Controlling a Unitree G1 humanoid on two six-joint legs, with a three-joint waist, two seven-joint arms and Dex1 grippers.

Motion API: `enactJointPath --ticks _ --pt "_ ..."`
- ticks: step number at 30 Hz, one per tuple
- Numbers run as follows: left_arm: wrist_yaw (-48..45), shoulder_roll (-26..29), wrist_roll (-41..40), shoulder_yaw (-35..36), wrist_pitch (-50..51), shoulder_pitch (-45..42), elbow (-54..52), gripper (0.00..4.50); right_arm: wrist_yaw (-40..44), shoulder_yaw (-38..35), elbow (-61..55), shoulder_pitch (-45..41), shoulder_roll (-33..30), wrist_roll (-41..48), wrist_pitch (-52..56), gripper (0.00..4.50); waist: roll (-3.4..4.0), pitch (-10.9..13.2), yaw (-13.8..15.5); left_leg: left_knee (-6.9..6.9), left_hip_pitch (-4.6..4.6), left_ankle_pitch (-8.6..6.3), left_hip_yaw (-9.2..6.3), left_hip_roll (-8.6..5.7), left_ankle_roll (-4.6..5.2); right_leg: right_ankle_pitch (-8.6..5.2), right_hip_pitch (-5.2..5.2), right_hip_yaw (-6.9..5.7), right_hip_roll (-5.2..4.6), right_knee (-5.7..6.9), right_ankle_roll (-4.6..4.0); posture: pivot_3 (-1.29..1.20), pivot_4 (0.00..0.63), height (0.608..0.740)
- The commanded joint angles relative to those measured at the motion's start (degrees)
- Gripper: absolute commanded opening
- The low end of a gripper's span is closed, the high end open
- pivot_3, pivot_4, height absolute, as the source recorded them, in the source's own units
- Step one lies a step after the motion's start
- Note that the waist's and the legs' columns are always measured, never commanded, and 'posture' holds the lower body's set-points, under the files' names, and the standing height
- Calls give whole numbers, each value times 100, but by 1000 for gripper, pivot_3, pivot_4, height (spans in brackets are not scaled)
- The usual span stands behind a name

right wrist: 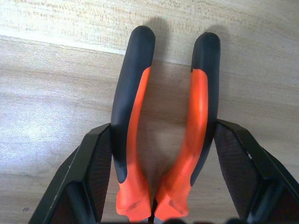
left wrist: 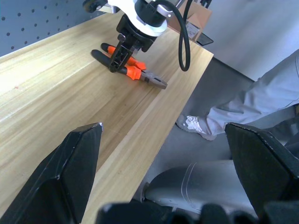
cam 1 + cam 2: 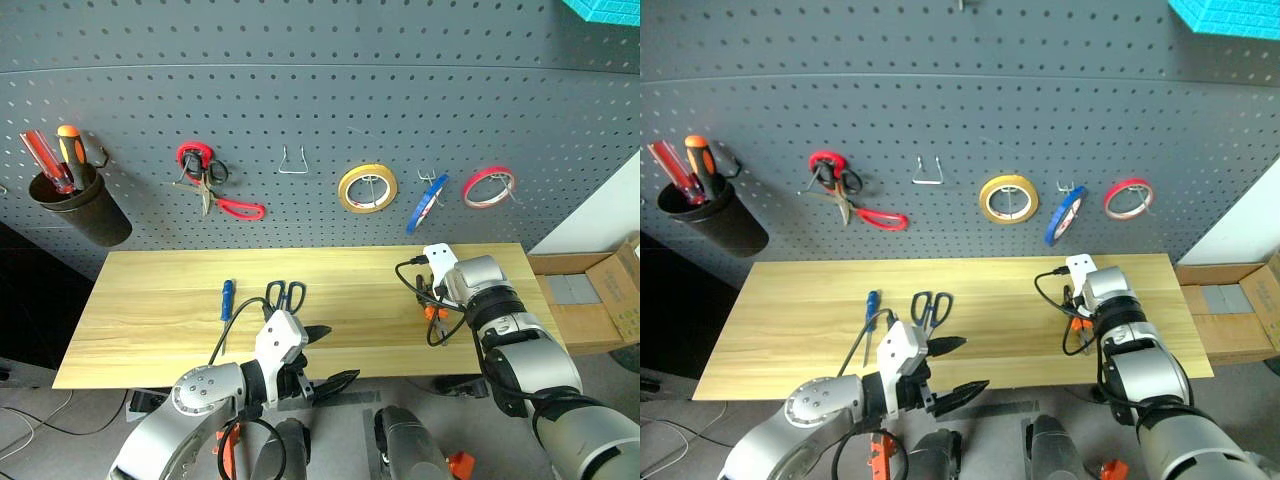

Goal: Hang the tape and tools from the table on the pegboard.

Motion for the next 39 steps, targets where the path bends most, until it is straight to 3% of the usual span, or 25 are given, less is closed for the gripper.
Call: enactJointPath --ticks 1,8,11,13,16,22,26,33,39 --pt "35 9 0 144 -144 40 -156 4500 751 372 -483 411 -107 48 -319 2777 0 0 1 0 0 0 0 0 0 0 0 0 0 -1 0 10 228 740" --pt "-158 241 2 421 -450 498 -197 4500 2811 1641 -4396 2264 -1568 213 -1093 2777 25 -6 24 -9 -48 0 -4 3 -1 -1 -50 -1 0 -6 2 16 205 740" --pt "-162 250 -17 564 -568 544 -146 4500 3137 1655 -5743 3052 -2074 310 -1623 2777 44 -18 97 -3 -99 4 -4 0 -9 -1 -92 -2 -5 -7 2 22 188 740" --pt "-109 183 -142 739 -555 551 -145 4500 3128 1448 -6309 3355 -2057 452 -1970 2777 52 -25 100 3 -110 12 -2 1 -22 -1 -101 -1 -4 -5 2 21 176 740" --pt "-53 53 -536 1041 -443 633 -333 4500 2892 1169 -6789 3379 -1761 638 -2195 2777 59 -53 93 4 -100 11 -1 5 -20 0 -95 -2 -2 2 3 25 156 740" --pt "191 -29 -1497 1570 -47 1010 -1123 4500 1773 237 -6995 2291 -35 1414 -1459 2777 54 -182 139 3 -99 30 -6 3 -54 1 -94 -6 0 7 3 47 120 740" --pt "691 -112 -1946 2097 56 1038 -1474 4500 1179 -48 -6937 1715 671 1546 -1300 2777 46 -313 232 -3 -104 31 -8 0 -57 2 -98 -8 0 -2 2 68 92 740" --pt "2233 -500 -1756 2712 -25 -402 -1292 4500 381 -487 -6750 889 1729 1996 -1266 2777 47 -553 379 1 -98 38 -2 -6 -68 5 -93 -16 3 8 -4 106 59 740" --pt "2675 -698 -1335 2470 -84 -1348 -739 4500 -18 -635 -5628 61 2087 1766 -2756 2777 44 -662 381 -9 -6 36 9 -12 -65 5 -16 -10 9 8 -4 116 56 740"
